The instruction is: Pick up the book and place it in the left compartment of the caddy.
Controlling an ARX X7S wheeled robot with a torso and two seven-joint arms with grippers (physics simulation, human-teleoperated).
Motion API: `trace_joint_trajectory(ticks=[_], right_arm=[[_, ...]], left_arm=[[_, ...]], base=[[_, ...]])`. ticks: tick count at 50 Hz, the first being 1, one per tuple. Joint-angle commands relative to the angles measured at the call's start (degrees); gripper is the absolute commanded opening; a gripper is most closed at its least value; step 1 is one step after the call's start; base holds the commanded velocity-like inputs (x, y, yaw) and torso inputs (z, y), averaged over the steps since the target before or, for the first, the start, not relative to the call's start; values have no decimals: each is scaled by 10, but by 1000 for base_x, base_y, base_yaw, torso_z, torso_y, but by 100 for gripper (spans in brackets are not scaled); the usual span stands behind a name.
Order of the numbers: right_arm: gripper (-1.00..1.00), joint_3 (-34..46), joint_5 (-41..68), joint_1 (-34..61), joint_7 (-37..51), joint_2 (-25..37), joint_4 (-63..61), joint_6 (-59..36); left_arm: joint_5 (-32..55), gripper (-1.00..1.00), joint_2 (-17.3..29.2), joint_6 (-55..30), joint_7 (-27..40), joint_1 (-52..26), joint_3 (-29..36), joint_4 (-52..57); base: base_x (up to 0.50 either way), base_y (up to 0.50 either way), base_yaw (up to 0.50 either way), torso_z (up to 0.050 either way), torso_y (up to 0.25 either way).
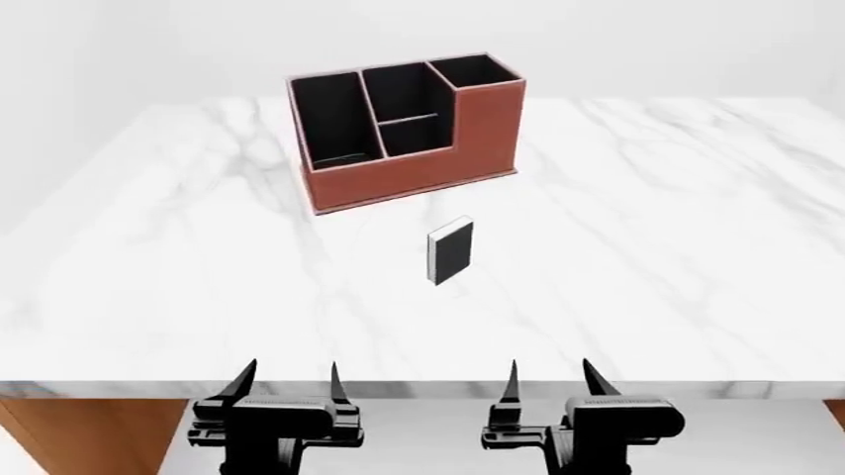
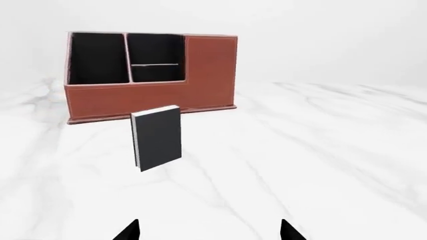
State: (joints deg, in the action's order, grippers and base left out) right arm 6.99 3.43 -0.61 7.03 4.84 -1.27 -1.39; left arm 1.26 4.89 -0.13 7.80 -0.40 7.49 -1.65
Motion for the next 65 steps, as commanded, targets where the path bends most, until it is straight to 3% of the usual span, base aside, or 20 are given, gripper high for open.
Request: trace_joint_trajectory(ticks=[1,31,33,37,38,41,43,65], right_arm=[[100,-2,-4,1,-6,-2,-8,-6],[100,20,20,0,10,16,-17,-11],[100,26,28,4,3,24,-50,-64],[100,34,36,40,4,48,-221,-246],[100,22,62,74,3,53,-291,-332],[100,0,92,141,16,49,-369,-482],[100,12,77,166,29,60,-398,-501],[100,8,98,180,27,59,-396,-501]], left_arm=[[6,100,-4,1,-9,-1,-8,1],[17,100,13,4,16,-5,16,-1],[-15,100,19,-22,28,-7,32,9],[25,100,24,-181,31,-19,6,174],[35,100,30,-267,37,-44,-9,256],[51,100,40,-383,41,-85,-20,349],[61,100,45,-435,39,-106,-24,385],[46,100,65,-408,50,-100,-8,367]], base=[[0,500,0,0,0],[0,500,0,0,0],[0,184,0,0,0],[0,0,0,0,0],[0,0,0,0,0],[0,0,0,0,0],[0,0,0,0,0],[424,0,0,0,0]])
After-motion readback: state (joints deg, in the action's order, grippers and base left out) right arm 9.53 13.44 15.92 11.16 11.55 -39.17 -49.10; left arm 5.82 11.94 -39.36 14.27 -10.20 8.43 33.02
